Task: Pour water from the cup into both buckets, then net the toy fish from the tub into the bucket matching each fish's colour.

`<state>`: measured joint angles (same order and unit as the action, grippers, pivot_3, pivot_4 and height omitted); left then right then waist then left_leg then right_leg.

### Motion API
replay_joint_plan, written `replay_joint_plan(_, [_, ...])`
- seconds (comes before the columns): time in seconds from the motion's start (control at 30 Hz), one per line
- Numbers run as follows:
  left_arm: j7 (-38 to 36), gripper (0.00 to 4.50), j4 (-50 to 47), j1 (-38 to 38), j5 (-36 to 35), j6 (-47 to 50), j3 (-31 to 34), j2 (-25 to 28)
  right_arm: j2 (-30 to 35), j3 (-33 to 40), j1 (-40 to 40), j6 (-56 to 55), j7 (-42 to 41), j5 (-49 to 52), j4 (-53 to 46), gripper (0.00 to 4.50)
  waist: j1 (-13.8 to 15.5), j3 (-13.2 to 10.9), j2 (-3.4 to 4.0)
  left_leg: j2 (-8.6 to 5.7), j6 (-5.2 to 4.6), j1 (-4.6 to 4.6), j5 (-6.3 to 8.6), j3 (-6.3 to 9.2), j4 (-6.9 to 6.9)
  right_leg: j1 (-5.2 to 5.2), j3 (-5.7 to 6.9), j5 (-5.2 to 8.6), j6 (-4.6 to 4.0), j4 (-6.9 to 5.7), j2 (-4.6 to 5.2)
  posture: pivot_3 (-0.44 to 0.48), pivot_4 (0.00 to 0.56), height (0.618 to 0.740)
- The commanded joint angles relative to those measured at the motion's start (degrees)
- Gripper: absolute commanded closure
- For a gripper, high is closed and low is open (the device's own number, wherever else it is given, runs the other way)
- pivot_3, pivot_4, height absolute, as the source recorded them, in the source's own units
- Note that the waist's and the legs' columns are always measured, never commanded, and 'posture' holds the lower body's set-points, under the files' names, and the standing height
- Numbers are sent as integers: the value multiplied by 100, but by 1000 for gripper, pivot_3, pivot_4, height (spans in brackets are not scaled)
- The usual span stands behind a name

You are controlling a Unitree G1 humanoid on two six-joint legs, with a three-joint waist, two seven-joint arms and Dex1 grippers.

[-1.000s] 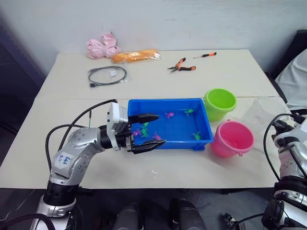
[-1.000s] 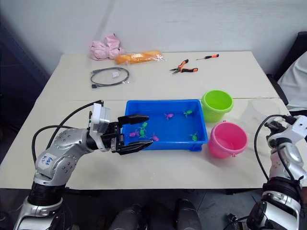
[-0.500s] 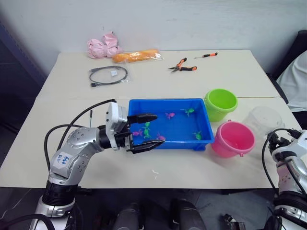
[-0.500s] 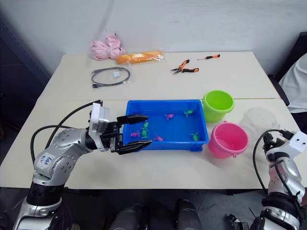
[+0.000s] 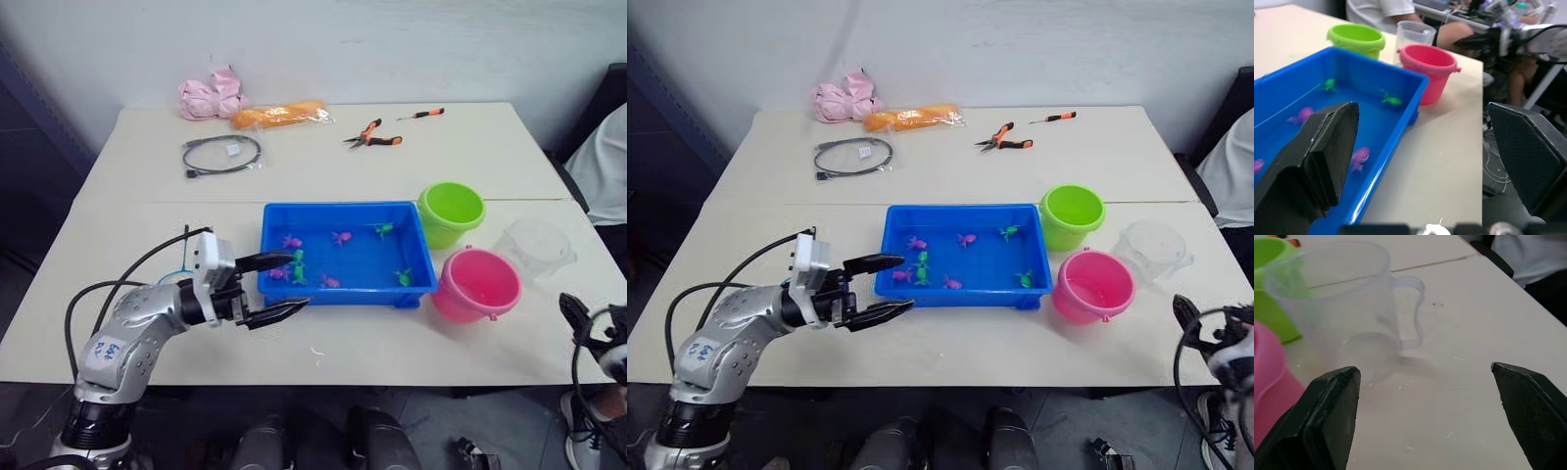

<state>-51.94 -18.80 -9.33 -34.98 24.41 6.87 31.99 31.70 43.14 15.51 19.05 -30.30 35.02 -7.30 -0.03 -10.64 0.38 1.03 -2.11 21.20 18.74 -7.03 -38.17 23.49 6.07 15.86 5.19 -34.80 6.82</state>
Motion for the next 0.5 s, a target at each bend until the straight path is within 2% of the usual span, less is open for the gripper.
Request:
replay_joint_plan(0.03, [498,0,279,170,458,-968,877,-16,470,286,543,-812,-953,-232,-843,40,-7,2,6,-1,-3,-2,4,-1,0,0,-1,0,0,-1,9,0,150,740])
replay_joint_plan(0.1, [1034,0,444,482,599,-1412,1649,-154,626,449,635,-1222,-1404,-75,-1308,40,-43,1,-1,4,-1,-7,9,-4,2,0,-1,0,-1,0,12,0,150,740])
replay_joint_plan(0.17, [1265,0,613,703,711,-1721,2032,-221,672,469,554,-1273,-1558,192,-1557,40,-75,4,-12,18,7,-12,20,-17,4,1,-2,-1,-9,3,7,0,150,740])
replay_joint_plan(0.33, [1673,0,1615,1442,1234,-2714,2898,-170,1079,-449,281,-1454,-2336,93,-2076,40,-21,13,-47,36,9,-13,31,-13,1,2,5,3,-25,8,-7,0,150,740])
replay_joint_plan(0.43, [1820,0,1884,2035,1226,-2916,3322,-239,971,-869,-217,-1694,-2176,-94,-2068,40,-2,21,-63,44,10,-11,42,-12,-2,6,11,5,-36,15,-6,0,150,740])
replay_joint_plan(0.5, [2649,0,1878,2553,1320,-2329,3778,-412,918,-1118,-490,-1675,-2108,-104,-2017,40,12,24,-68,42,14,-8,45,-11,-3,9,11,6,-37,20,5,0,150,740])
